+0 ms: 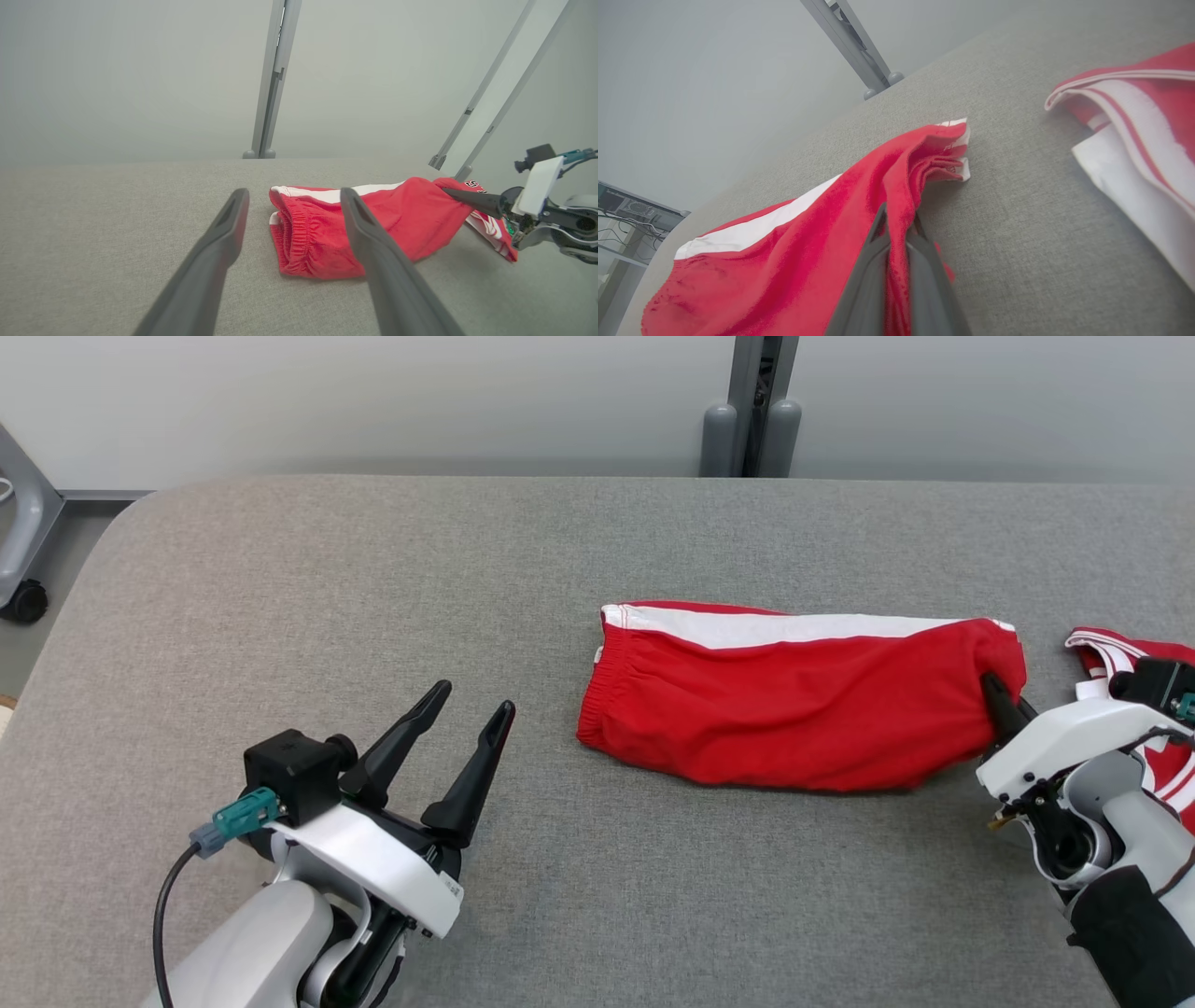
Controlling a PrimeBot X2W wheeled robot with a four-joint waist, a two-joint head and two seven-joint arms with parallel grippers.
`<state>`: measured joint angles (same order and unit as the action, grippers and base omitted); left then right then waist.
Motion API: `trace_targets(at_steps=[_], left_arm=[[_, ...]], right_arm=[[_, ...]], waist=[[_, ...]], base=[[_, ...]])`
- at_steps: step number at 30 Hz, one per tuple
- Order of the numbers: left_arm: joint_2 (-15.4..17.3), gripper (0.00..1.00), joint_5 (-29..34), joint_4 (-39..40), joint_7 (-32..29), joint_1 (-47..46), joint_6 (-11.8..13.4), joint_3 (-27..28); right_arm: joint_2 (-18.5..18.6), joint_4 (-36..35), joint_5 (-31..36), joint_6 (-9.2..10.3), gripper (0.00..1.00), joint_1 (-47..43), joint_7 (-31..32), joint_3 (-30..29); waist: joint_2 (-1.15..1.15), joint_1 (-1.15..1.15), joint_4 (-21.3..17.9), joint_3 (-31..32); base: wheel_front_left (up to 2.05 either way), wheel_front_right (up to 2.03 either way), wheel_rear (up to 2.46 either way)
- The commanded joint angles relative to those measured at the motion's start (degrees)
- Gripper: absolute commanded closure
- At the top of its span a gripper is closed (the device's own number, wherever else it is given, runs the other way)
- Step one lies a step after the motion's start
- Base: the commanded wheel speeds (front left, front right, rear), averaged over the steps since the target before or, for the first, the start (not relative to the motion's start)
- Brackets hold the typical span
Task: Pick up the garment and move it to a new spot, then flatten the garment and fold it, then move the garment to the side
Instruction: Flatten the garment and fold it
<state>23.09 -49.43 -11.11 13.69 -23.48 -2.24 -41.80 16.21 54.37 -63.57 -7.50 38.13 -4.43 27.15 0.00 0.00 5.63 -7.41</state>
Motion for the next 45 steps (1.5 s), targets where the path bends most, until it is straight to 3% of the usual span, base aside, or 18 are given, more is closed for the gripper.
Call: trace_targets(at_steps=[1, 16, 27, 40, 41, 43, 45], left_arm=[[0.6, 0.0, -0.2, 0.7, -0.1, 1.0, 0.7, 0.1], [-0.1, 0.0, -0.9, 1.6, -0.5, 1.9, 1.5, -0.5], [-1.6, 0.0, -1.6, 0.1, -0.1, 1.8, 0.8, -0.9], [-3.1, 0.0, -1.8, -2.0, 0.4, 1.3, -0.3, -1.1], [-3.1, 0.0, -1.8, -2.1, 0.4, 1.2, -0.3, -1.1], [-3.1, 0.0, -1.8, -2.4, 0.4, 1.1, -0.5, -1.2], [-3.2, 0.0, -1.8, -2.6, 0.4, 0.9, -0.6, -1.2]], right_arm=[[0.6, -1.2, -0.6, 0.0, 1.0, -1.3, -1.5, 0.6], [2.3, -7.1, 2.8, 0.0, 1.0, 0.2, -9.4, 8.2], [-0.5, -5.5, 4.7, 0.0, 1.0, 3.6, -6.4, 18.3], [-2.6, 0.3, 1.6, 0.0, 1.0, 6.1, -1.5, 24.2], [-2.7, 0.8, 1.3, 0.0, 0.99, 6.2, -1.1, 24.5], [-3.0, 1.6, 0.8, 0.0, 0.86, 6.5, -0.9, 25.0], [-3.6, 2.3, 0.2, 0.0, 0.8, 6.6, -0.6, 25.6]], waist=[[0.0, 0.0, 0.2, 0.2], [0.0, 0.0, 5.1, 1.8], [0.0, 0.0, 11.5, 1.8], [0.0, 0.0, 17.0, 1.4], [0.0, 0.0, 17.2, 1.4], [0.0, 0.0, 17.5, 1.4], [0.0, 0.0, 17.7, 1.2]], base=[[0.0, 0.0, 0.0], [0.0, 0.0, 0.0], [0.0, 0.0, 0.0], [0.0, 0.0, 0.0], [0.0, 0.0, 0.0], [0.0, 0.0, 0.0], [0.0, 0.0, 0.0]])
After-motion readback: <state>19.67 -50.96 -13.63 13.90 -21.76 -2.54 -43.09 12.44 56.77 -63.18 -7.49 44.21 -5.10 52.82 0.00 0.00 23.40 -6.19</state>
